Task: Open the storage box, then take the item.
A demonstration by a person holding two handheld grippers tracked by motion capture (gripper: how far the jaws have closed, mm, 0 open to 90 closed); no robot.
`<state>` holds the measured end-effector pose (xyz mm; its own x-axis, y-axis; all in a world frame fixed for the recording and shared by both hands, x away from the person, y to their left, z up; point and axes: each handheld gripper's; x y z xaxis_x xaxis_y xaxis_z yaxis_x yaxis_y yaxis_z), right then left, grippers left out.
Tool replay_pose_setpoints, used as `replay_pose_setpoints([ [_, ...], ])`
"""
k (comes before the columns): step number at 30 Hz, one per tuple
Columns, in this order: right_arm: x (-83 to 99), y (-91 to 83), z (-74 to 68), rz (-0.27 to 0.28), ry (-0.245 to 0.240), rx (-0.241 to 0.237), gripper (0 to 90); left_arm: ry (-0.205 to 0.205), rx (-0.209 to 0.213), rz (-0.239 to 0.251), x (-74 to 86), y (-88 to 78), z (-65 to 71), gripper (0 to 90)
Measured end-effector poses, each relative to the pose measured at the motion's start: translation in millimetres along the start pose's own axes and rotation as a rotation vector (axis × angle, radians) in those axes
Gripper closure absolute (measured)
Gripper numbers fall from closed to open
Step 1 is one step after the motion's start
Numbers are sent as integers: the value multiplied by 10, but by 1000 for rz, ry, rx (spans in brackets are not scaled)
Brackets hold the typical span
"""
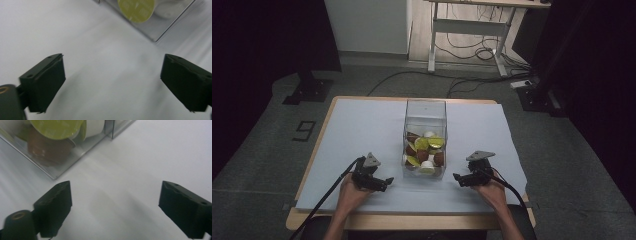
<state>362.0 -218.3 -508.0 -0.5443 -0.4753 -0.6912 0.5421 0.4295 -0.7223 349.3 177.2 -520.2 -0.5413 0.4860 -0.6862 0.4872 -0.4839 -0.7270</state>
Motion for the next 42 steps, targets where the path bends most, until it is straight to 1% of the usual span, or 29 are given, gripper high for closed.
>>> replay_pose_setpoints([
  [2,16,34,-3,-16,-3,2,33,7,-9,-22,13,37,0,7],
  [4,36,65,-7,-39,-6,2,16,12,-18,-43,25,68,1,0],
  [7,61,111,-12,-65,-4,-6,4,2,-14,-42,26,71,-12,0],
  [8,61,111,-12,-65,-4,-6,4,2,-14,-42,26,71,-12,0],
  [10,81,159,-21,-98,-5,-13,0,-3,-11,-38,36,73,-17,0],
  [11,87,168,-20,-100,4,-14,0,-3,-11,-38,36,73,-16,0],
  [18,115,164,-12,-81,2,-18,0,-2,-11,-38,38,74,-16,0],
  [24,107,165,-11,-86,2,-19,0,-2,-12,-38,39,74,-16,0],
  [30,96,158,-5,-95,-8,-24,0,-3,-12,-38,39,74,-16,0],
  [32,89,134,0,-98,-25,-8,0,-2,-13,-37,40,74,-15,0],
  [37,57,65,4,-58,-34,-19,0,1,-14,-36,41,73,-12,0],
  [42,42,18,5,-74,-50,-24,0,1,-13,-36,41,73,-13,0],
])
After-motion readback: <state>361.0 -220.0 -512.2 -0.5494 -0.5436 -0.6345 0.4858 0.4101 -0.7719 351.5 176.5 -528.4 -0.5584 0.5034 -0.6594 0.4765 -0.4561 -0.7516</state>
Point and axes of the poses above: each handheld gripper's, and its own axes: y roughly forward along the jaws, x roughly out of its underside, z roughly to its right, and after that the axes turned 1 degree about -y, right-handed
